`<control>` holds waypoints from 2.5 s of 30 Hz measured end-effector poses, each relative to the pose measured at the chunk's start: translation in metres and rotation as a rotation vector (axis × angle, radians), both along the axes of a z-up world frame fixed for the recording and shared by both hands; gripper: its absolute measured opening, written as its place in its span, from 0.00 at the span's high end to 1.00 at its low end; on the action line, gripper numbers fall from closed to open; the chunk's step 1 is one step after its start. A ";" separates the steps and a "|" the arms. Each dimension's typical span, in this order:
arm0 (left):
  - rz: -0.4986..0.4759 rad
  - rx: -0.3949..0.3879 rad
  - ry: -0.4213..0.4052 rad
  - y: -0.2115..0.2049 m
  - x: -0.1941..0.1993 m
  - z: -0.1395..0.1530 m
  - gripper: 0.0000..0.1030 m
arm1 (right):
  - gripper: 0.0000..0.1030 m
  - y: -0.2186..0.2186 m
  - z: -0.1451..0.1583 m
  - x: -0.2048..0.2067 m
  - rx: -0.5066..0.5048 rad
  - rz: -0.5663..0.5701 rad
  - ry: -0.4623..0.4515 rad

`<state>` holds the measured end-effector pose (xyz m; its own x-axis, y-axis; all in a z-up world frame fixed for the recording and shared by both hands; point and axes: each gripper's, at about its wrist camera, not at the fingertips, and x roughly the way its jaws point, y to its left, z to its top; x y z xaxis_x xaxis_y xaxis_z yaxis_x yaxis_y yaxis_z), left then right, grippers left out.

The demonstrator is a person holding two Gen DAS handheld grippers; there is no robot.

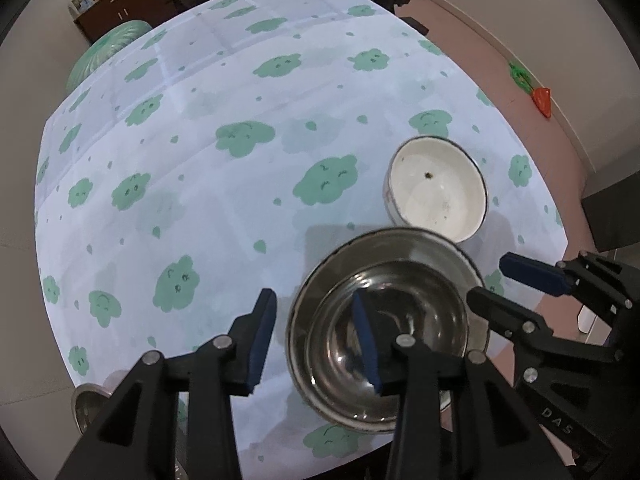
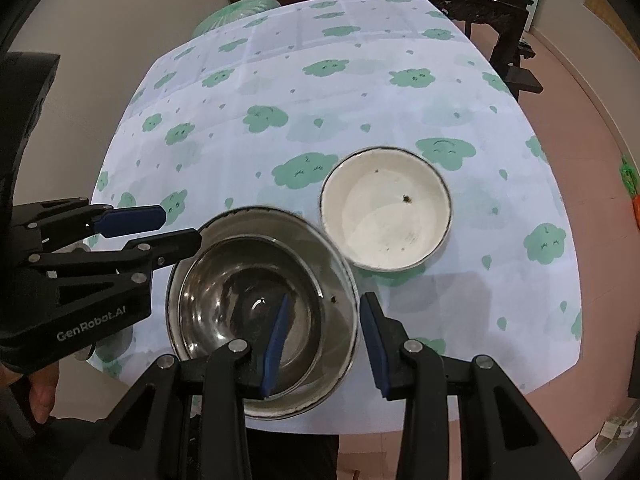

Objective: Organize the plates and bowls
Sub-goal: 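Move both tools to the white enamel bowl and close them on its rim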

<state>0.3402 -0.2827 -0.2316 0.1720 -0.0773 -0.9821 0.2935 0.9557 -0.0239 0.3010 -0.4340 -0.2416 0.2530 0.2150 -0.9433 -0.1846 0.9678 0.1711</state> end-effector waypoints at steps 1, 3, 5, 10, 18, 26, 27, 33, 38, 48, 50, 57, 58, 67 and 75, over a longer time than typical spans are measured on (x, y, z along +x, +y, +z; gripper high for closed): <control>0.000 0.002 -0.003 -0.002 0.002 0.000 0.62 | 0.62 -0.002 0.000 0.001 0.001 -0.003 -0.001; -0.001 0.002 -0.003 -0.005 0.006 0.001 0.62 | 0.62 -0.006 0.001 0.004 0.002 -0.008 -0.006; -0.002 0.006 -0.005 -0.009 0.009 0.001 0.62 | 0.62 -0.011 0.001 0.007 0.005 -0.012 -0.010; -0.005 0.011 -0.008 -0.019 0.018 0.001 0.62 | 0.62 -0.024 0.001 0.014 0.011 -0.024 -0.015; -0.027 0.030 -0.008 -0.036 0.034 -0.004 0.60 | 0.62 -0.039 -0.003 0.024 0.017 -0.048 -0.019; -0.046 0.039 0.006 -0.047 0.046 -0.011 0.60 | 0.62 -0.050 -0.010 0.038 0.011 -0.070 -0.010; -0.049 0.041 0.008 -0.049 0.047 -0.012 0.60 | 0.62 -0.051 -0.011 0.039 0.012 -0.072 -0.010; -0.077 0.048 0.019 -0.060 0.057 -0.019 0.60 | 0.62 -0.057 -0.018 0.048 0.006 -0.089 -0.004; -0.098 0.058 0.035 -0.070 0.063 -0.029 0.60 | 0.62 -0.063 -0.025 0.055 0.000 -0.106 0.005; -0.112 0.061 0.052 -0.077 0.072 -0.041 0.59 | 0.62 -0.070 -0.038 0.063 -0.008 -0.128 0.023; -0.119 0.067 0.053 -0.079 0.073 -0.043 0.59 | 0.62 -0.069 -0.041 0.065 -0.014 -0.129 0.029; -0.142 0.089 0.055 -0.086 0.074 -0.052 0.59 | 0.62 -0.071 -0.051 0.068 -0.017 -0.137 0.042; -0.145 0.088 0.057 -0.087 0.072 -0.052 0.60 | 0.62 -0.071 -0.051 0.068 -0.016 -0.136 0.041; -0.187 0.095 0.095 -0.097 0.071 -0.066 0.78 | 0.80 -0.074 -0.058 0.068 0.000 -0.137 0.064; -0.204 0.087 0.087 -0.104 0.067 -0.063 0.93 | 0.88 -0.072 -0.053 0.068 0.033 -0.143 0.054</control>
<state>0.4069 -0.3867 -0.2942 0.0759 -0.0159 -0.9970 0.4808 0.8765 0.0227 0.3689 -0.5063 -0.2949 0.2323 0.2113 -0.9494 -0.0344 0.9773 0.2091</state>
